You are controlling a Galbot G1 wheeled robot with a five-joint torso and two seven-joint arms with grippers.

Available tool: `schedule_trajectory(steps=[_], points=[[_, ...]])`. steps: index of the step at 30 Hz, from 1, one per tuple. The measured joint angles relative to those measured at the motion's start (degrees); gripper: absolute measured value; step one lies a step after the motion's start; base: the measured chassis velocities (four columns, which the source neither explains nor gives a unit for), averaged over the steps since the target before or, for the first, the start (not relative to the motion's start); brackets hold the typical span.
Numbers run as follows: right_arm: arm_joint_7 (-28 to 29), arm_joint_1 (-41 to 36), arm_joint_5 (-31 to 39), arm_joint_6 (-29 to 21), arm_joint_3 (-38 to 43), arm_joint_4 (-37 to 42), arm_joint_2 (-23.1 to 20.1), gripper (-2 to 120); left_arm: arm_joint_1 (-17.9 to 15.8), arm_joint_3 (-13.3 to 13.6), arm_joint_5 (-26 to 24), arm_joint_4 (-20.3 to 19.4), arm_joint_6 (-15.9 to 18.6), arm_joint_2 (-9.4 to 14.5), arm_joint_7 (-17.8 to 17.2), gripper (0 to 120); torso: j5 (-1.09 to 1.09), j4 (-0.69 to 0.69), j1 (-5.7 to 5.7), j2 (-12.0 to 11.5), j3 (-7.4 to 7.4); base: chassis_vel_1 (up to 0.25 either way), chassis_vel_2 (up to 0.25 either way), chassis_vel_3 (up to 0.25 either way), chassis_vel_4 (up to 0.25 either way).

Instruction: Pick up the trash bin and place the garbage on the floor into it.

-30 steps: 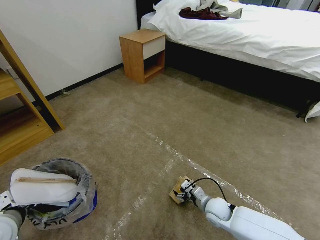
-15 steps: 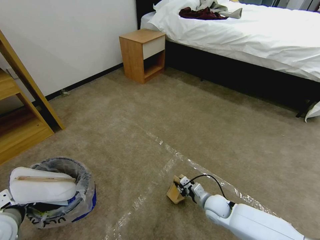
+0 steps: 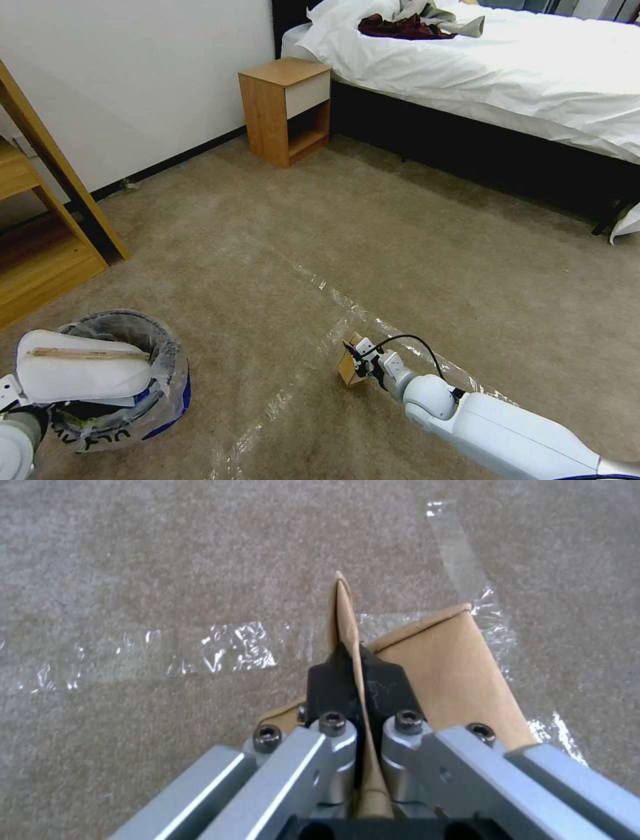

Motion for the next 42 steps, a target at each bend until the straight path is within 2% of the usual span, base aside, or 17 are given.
schedule_trajectory(steps=[8,14,18,21,22,26,29,35,37,38,41,42], points=[[-1.69,1.07,-2.48,3.1,7.97,2.92,-0.38,0,0.16,-0.04,-2.26,-1.75,-0.01,0.38,-0.92,0,0.0,-0.01,0.0,0.0,0.0,0.0,0.0,0.0,0.0],[-2.44,8.9,-1.78,6.5,13.85,7.09,-0.02,0,1.0,-1.84,-5.41,-3.98,0.12,0.87,-2.52,0,0.0,0.0,0.0,0.0,0.01,0.0,0.0,0.0,0.0],[-4.48,15.0,-0.71,10.23,15.14,8.42,0.36,0,1.19,-2.33,-7.05,-5.07,0.2,0.81,-3.39,0,-0.01,0.01,0.0,0.0,0.0,0.0,0.0,0.0,0.0],[-8.52,22.3,2.84,15.75,15.79,8.82,1.58,0,1.19,-2.38,-7.32,-5.34,0.23,0.68,-3.57,0,-0.01,-0.01,0.01,0.0,0.01,0.0,0.0,0.0,0.0],[-8.52,22.3,2.84,15.75,15.79,8.82,1.58,0,1.19,-2.38,-7.32,-5.34,0.23,0.68,-3.57,0,-0.01,-0.01,0.01,0.0,0.01,0.0,0.0,0.0,0.0],[-16.51,29.59,8.51,25.39,15.31,7.76,5.33,0,1.02,-1.81,-7.38,-5.33,0.27,0.28,-3.68,0,-0.01,0.01,0.0,0.0,0.0,0.0,0.0,0.0,0.0],[-18.5,31.64,10.42,27.61,14.36,8.19,7.7,0,0.83,-1.47,-7.37,-5.48,0.29,-0.02,-3.67,0,-0.02,-0.01,0.0,0.0,0.01,0.0,0.0,0.0,0.0],[-21.63,33.71,12.1,28.58,12.08,9.69,12.76,0,0.57,-1.6,-8.2,-5.83,0.3,-0.06,-3.84,0,-0.02,0.0,0.0,0.0,0.0,0.0,0.0,0.0,0.0],[-23.16,34.28,12.99,28.7,10.37,10.09,17.46,0,0.56,-1.83,-8.82,-5.97,0.3,0.02,-4.04,0,-0.02,0.0,0.0,0.0,0.0,0.0,0.0,0.0,0.0],[-23.16,34.28,12.99,28.7,10.37,10.09,17.46,0,0.56,-1.83,-8.82,-5.97,0.3,0.02,-4.04,0,-0.02,0.0,0.0,0.0,0.0,0.0,0.0,0.0,0.0],[-27.67,35.31,15.21,29.91,5.81,8.39,23.34,0,0.35,-1.73,-10.0,-6.38,0.3,-0.01,-4.3,0,-0.03,0.01,0.0,0.0,0.0,0.0,0.0,0.0,0.0],[-27.67,35.31,15.21,29.91,5.81,8.39,23.34,0,0.35,-1.73,-10.0,-6.38,0.3,-0.01,-4.3,0,-0.03,0.01,0.0,0.0,0.0,0.0,0.0,0.0,0.0]])
